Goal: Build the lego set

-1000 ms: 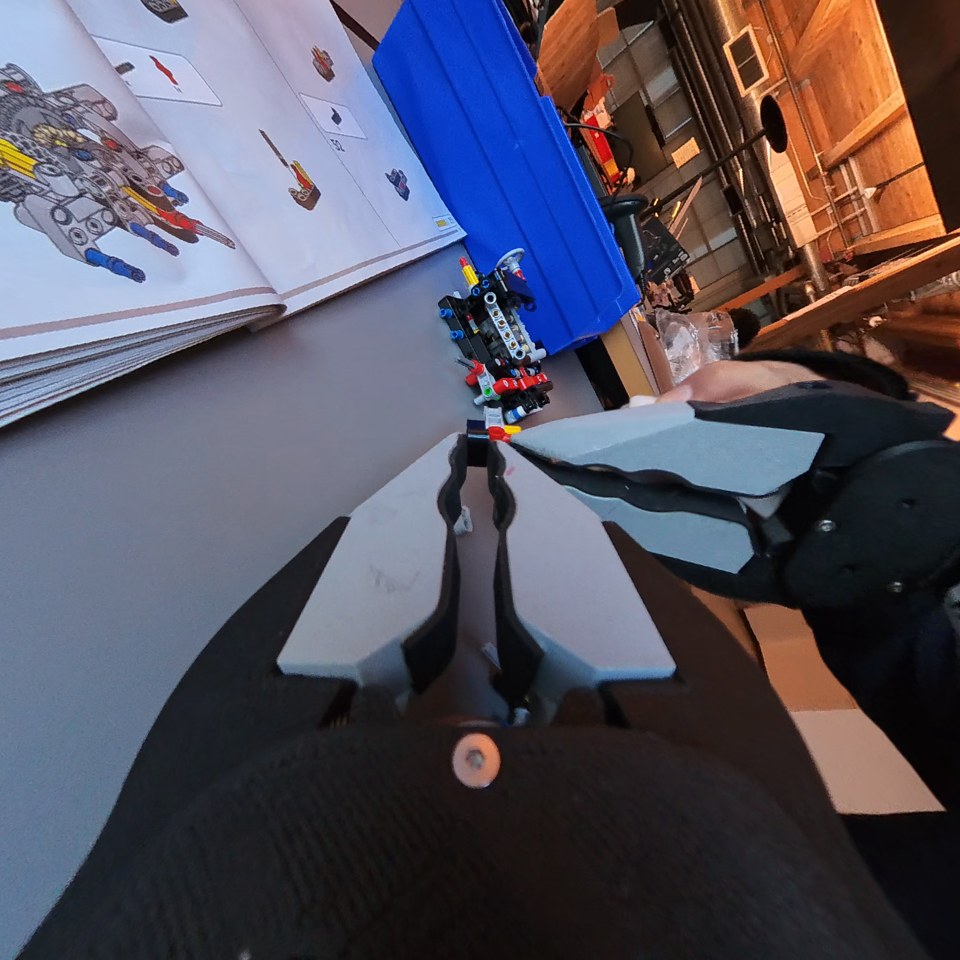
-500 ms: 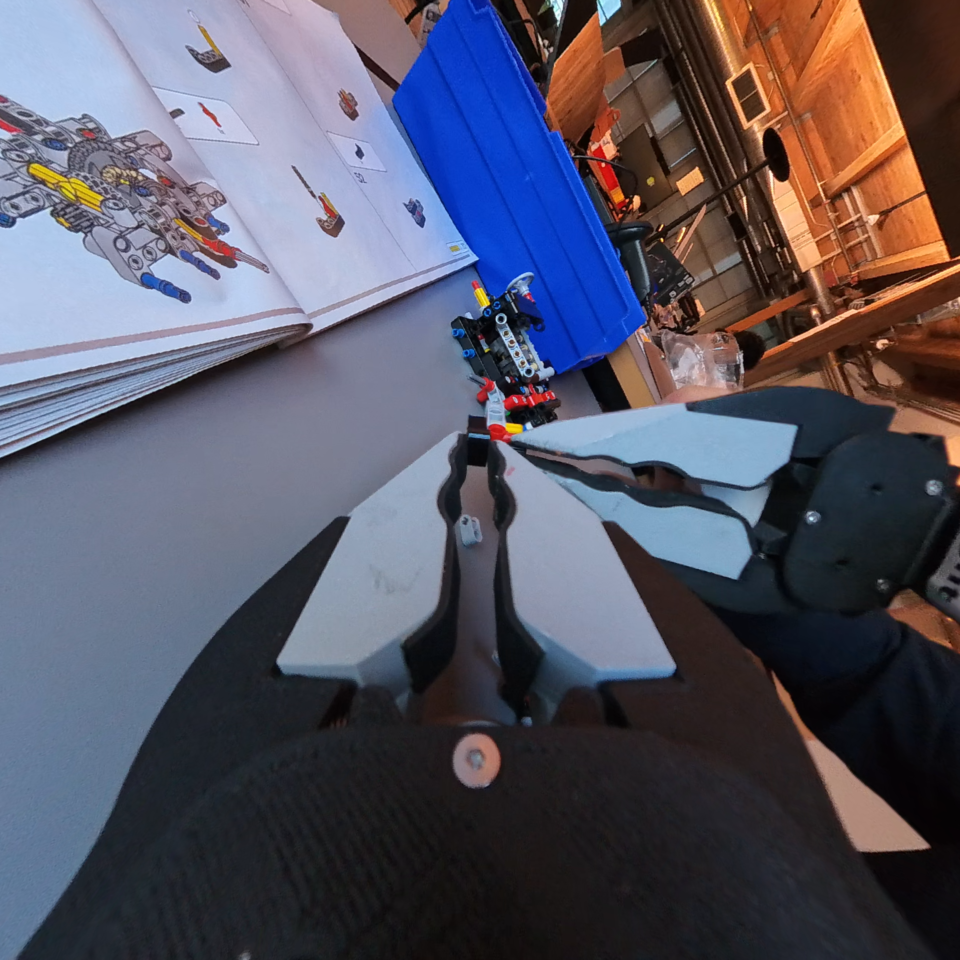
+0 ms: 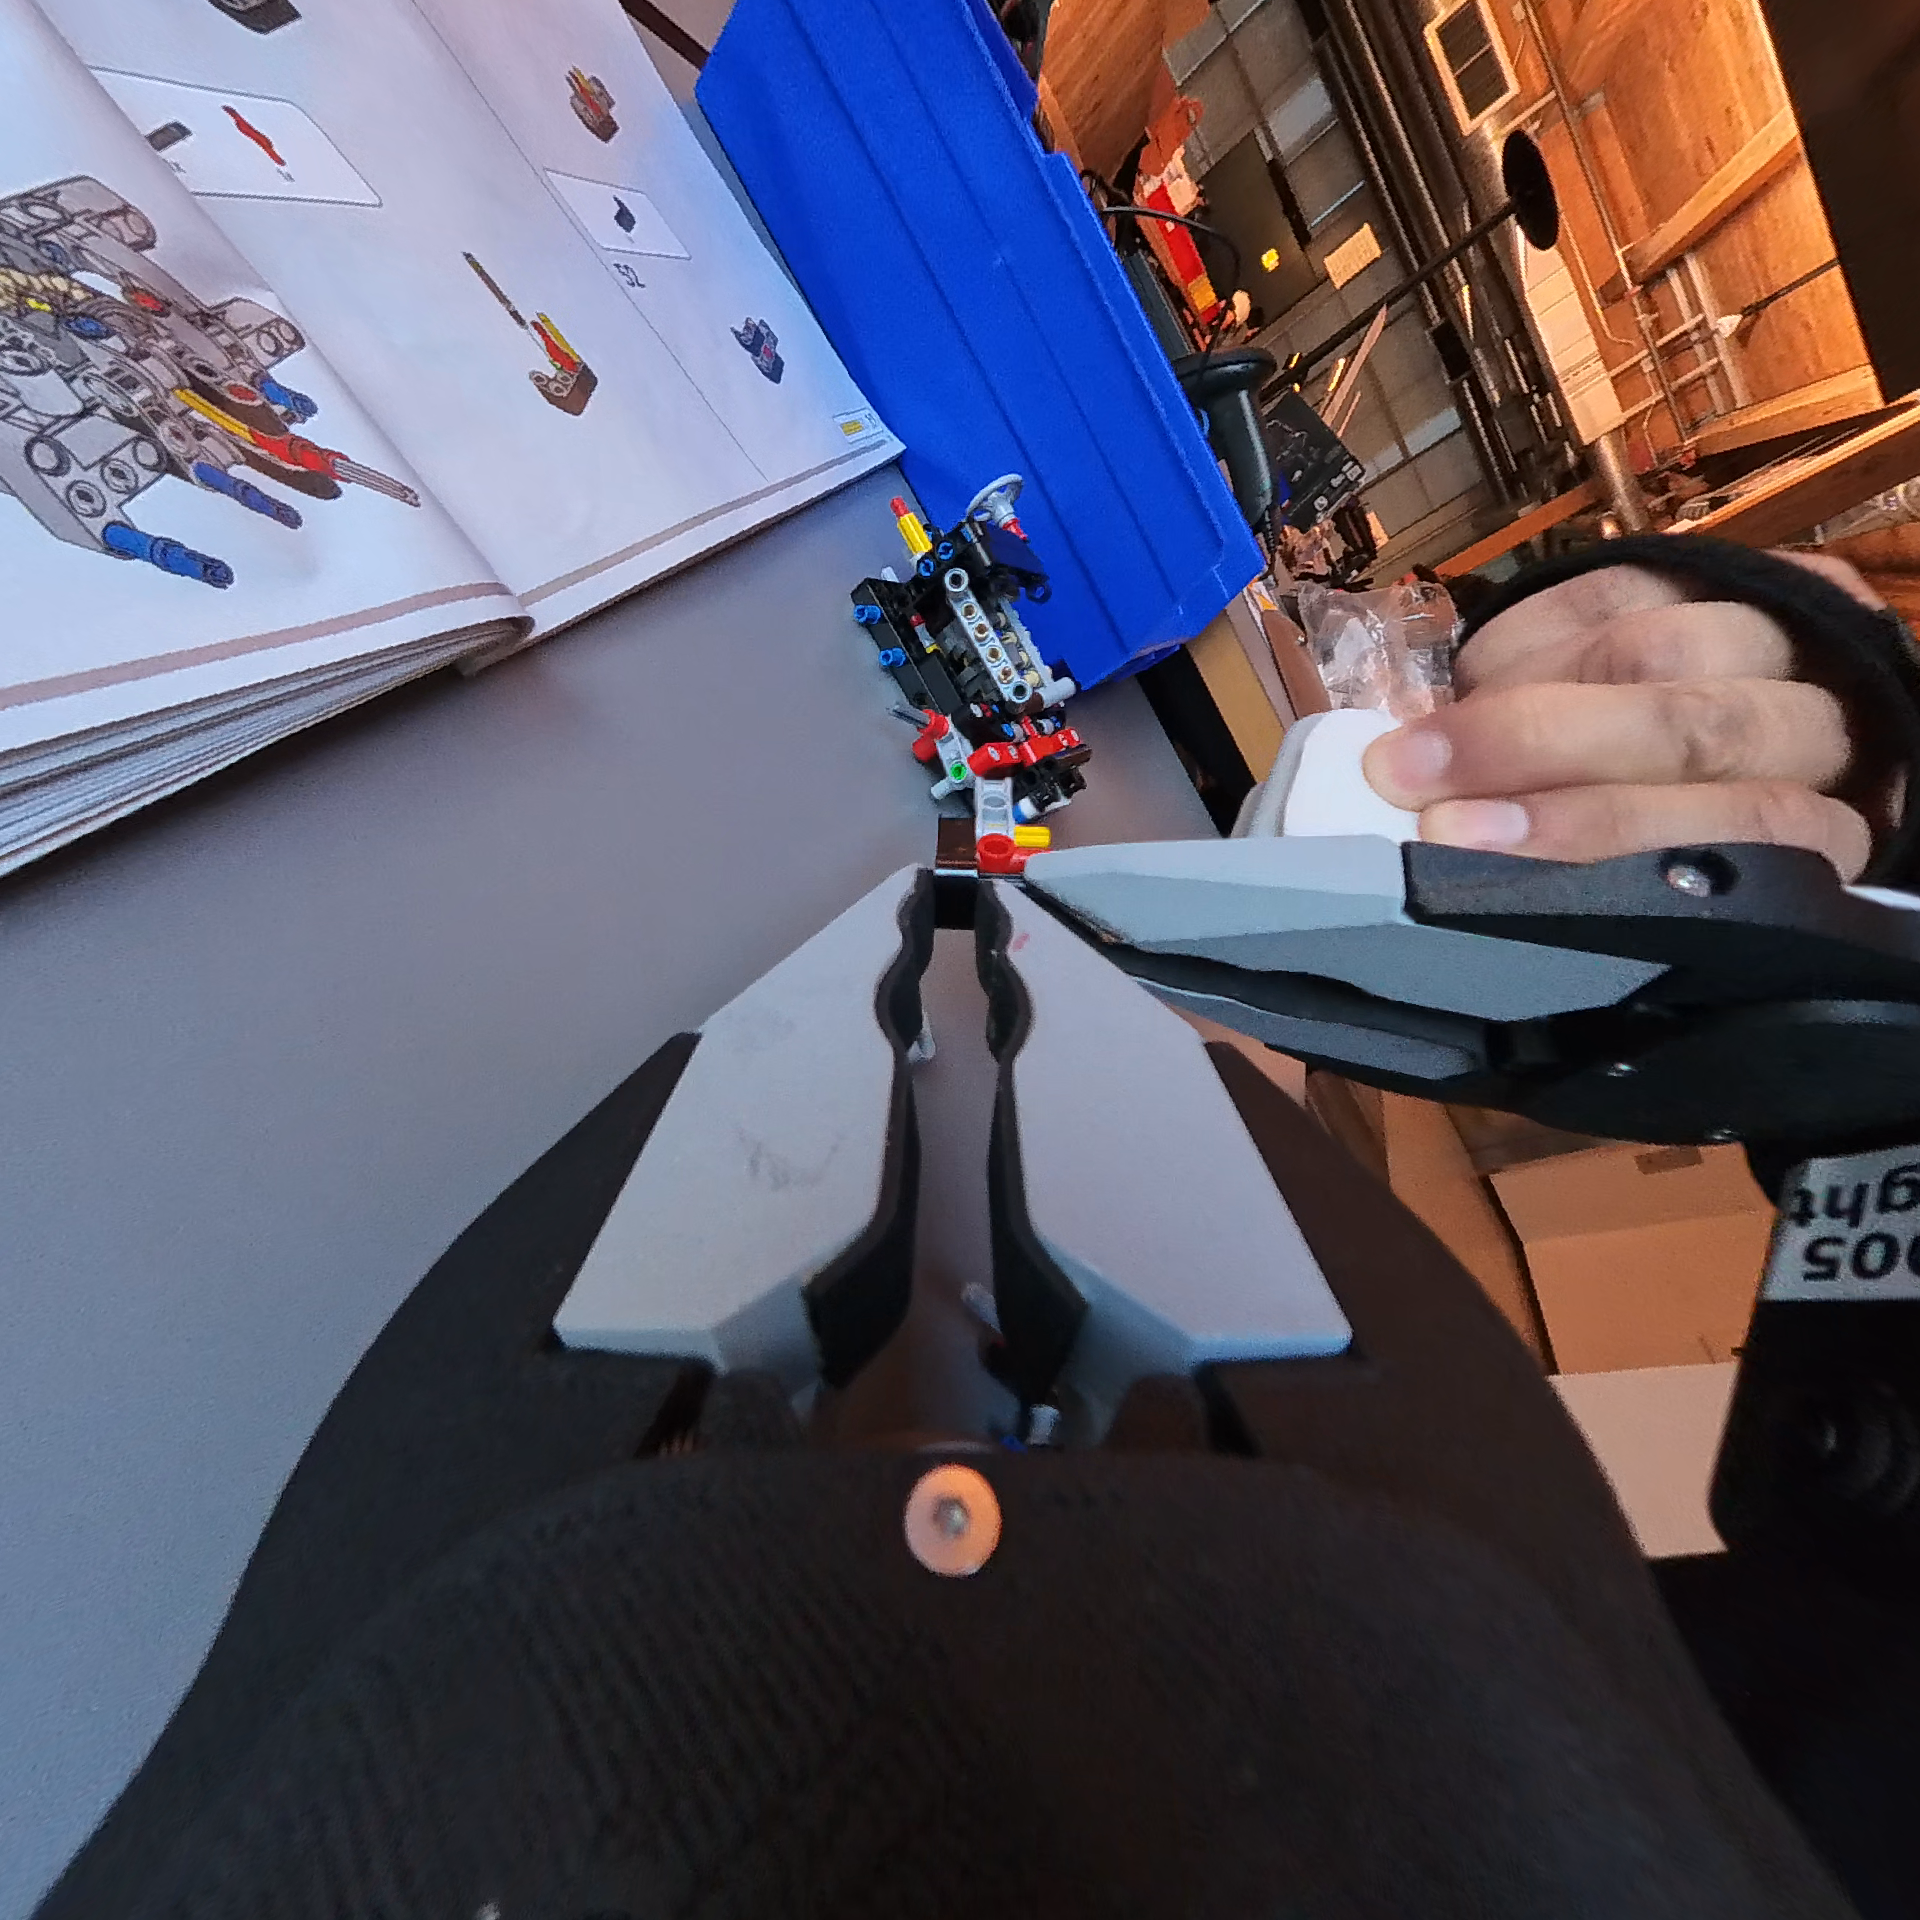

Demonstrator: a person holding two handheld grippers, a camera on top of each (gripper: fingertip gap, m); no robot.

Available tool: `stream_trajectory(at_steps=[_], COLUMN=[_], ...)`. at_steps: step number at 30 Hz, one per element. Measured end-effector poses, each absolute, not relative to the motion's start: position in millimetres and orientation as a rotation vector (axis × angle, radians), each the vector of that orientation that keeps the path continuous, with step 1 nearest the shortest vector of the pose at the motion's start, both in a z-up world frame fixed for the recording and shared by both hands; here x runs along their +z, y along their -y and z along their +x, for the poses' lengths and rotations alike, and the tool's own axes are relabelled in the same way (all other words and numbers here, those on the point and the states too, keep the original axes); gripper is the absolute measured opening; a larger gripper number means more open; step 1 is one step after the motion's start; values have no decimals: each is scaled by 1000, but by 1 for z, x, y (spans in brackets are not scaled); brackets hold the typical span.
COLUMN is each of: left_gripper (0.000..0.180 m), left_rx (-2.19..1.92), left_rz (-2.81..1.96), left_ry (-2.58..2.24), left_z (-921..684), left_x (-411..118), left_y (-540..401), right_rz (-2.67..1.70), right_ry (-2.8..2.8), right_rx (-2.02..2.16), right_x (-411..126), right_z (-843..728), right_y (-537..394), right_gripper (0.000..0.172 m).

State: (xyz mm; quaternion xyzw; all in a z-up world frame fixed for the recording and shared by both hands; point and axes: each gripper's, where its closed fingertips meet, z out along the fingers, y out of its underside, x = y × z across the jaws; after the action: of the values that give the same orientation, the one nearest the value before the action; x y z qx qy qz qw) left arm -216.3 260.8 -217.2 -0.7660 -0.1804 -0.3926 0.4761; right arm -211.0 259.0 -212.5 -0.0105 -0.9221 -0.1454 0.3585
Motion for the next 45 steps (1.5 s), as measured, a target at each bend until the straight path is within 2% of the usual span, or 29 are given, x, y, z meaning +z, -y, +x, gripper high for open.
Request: stream_trajectory(at_steps=[8, 25, 34, 35, 37, 39, 45], left_gripper=[5, 5, 5, 5, 5, 5, 5], left_rx=[-971, -1000, -1099, -1156, -1262, -1380, -1654], left_rz=[-1866, -1883, -1800, -1765, -1748, -1706, -1705], left_ry=[439, 494, 488, 472, 431, 394, 178], left_z=[-216, -222, -222, -221, -216, -211, -171], left_x=[-216, -222, -211, -205, -201, -194, -182], left_y=[-261, -260, -259, -258, -256, -253, -237], right_rz=[98, 685, 196, 112, -150, -408, -847], right_ry=[2351, 2257, 2276, 2250, 2192, 2138, 1984], right_rx=[-443, -716, -452, -388, -188, 35, 674], right_x=[-212, -219, -208, -202, -185, -172, -166], right_z=[-211, -218, -219, -217, -209, -193, -159], right_y=[-259, -257, -253, -252, -249, -247, -235], right_gripper=[0, 0, 2, 8, 30, 36, 24])
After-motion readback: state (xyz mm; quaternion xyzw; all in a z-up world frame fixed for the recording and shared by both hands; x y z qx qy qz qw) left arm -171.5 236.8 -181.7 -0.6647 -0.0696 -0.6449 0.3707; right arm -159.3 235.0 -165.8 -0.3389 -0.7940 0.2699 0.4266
